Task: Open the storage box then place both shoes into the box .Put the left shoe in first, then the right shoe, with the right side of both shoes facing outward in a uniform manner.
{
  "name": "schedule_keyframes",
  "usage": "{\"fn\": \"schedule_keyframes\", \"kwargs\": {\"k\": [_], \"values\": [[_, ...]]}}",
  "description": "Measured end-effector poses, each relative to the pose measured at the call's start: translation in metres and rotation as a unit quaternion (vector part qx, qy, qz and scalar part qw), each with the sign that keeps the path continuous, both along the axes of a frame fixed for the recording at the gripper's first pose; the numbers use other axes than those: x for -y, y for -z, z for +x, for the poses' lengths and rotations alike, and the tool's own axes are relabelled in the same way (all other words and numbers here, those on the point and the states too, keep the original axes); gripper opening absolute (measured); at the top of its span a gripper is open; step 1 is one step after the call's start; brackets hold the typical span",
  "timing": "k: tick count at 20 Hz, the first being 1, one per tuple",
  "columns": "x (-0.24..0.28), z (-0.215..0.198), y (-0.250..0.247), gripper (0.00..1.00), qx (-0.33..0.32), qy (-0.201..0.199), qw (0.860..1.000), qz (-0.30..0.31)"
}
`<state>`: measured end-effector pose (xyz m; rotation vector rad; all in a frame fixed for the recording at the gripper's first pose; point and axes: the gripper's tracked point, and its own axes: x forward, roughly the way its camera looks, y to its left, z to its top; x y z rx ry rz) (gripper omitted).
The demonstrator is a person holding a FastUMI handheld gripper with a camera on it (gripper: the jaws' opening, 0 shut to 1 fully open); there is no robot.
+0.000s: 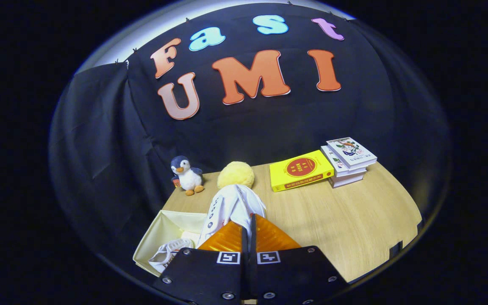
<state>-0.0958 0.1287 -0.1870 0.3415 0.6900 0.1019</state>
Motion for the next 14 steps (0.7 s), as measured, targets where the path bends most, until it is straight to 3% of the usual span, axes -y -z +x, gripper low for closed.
{"fn": "schedule_keyframes", "kwargs": {"k": [8,14], "values": [[-0.113,-0.008,0.003,0.00,-0.030,-0.046,0.998,0.016],[-0.161,-0.020,0.029,0.00,-0.080,-0.047,0.995,0.021]]}}
